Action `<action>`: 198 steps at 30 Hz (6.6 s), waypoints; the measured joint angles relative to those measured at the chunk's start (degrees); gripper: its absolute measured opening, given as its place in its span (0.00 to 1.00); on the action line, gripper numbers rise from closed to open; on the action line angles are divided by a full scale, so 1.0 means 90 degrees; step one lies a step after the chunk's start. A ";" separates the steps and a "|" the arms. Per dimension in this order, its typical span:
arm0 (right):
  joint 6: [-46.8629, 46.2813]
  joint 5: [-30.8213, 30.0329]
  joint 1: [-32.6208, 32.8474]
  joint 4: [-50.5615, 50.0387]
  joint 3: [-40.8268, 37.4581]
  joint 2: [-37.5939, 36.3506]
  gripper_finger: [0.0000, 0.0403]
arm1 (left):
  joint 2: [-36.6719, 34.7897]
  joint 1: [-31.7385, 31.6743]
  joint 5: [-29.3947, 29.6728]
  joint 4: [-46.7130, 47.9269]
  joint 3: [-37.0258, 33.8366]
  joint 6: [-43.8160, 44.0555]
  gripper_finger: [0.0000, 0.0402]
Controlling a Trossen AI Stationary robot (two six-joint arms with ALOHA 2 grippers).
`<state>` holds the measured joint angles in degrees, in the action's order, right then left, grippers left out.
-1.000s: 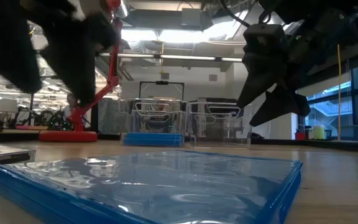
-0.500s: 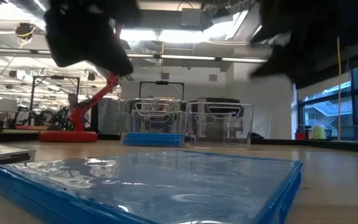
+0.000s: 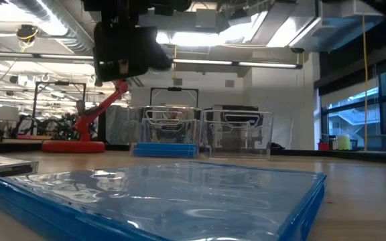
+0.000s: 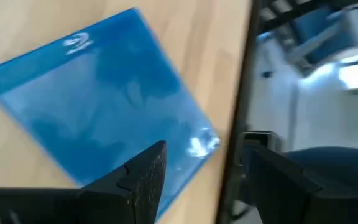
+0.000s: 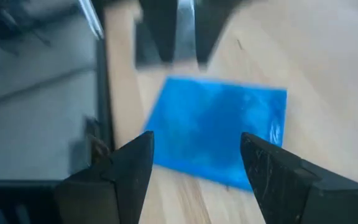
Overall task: Pick & place jewel cases by type
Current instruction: Put the blue CD case into the left transparent bin
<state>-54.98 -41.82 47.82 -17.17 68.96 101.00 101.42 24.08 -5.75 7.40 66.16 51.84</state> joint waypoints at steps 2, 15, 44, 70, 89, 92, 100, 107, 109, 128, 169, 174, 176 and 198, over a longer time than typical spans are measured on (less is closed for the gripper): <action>-0.0348 -0.0015 0.0100 -0.0678 0.0487 0.0522 0.60 | -0.0202 -0.0055 -0.0085 -0.0683 -0.0286 0.0120 0.51; -0.1023 0.0385 0.0122 -0.1904 0.2525 0.2752 0.60 | -0.1408 -0.0534 0.0179 -0.3861 -0.3290 0.2529 0.51; -0.1346 0.1112 -0.0256 -0.2016 0.2609 0.3005 0.60 | 0.0414 -0.0736 0.0115 -0.3035 -0.2716 0.3000 0.50; -0.0977 0.1279 -0.1055 -0.2188 0.2609 0.2990 0.60 | 0.0701 -0.0656 -0.0681 -0.3913 -0.2408 0.2546 0.49; -0.0977 0.1369 -0.1040 -0.2189 0.2609 0.2990 0.60 | 0.0701 -0.0697 -0.0273 -0.4326 -0.2415 0.2374 0.28; -0.0976 0.1372 -0.1040 -0.2204 0.2609 0.2990 0.60 | 0.0696 -0.0743 -0.0286 -0.4335 -0.2415 0.2374 0.20; -0.0922 0.1450 -0.1010 -0.2559 0.2594 0.2749 0.60 | 0.0676 -0.0936 -0.0428 -0.4381 -0.2403 0.2387 0.04; -0.0527 0.1013 -0.0955 -0.3661 0.2602 0.1985 0.60 | 0.0684 -0.1312 -0.1161 -0.5131 -0.2415 0.2191 0.04; -0.0547 0.0963 -0.0955 -0.4164 0.2604 0.1786 0.60 | 0.0660 -0.1434 -0.1368 -0.5627 -0.2415 0.2191 0.05; -0.0542 0.0282 -0.1343 -0.7689 0.2508 0.1228 0.60 | -0.1256 -0.3369 -0.0811 -0.6659 -0.2406 0.0995 0.05; 0.0539 0.0440 -0.2587 -0.4301 0.0066 0.0028 0.60 | -0.2527 -0.6323 0.0122 -0.0895 -0.2381 0.0162 0.05; 0.1050 0.0448 -0.2757 -0.3725 0.0066 0.0028 0.60 | -0.2435 -0.6329 0.0136 -0.0791 -0.2381 0.0104 0.05; 0.1177 0.0465 -0.2812 -0.3571 0.0066 0.0028 0.60 | -0.2435 -0.6324 0.0185 -0.0814 -0.2381 0.0104 0.05; 0.2171 0.0794 -0.3160 -0.2847 0.0069 0.0028 0.60 | -0.2435 -0.6326 0.0144 -0.0819 -0.2381 0.0049 0.28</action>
<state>-35.44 -34.68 19.38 -42.80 69.58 101.25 79.50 -32.86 -4.45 0.03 44.73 52.28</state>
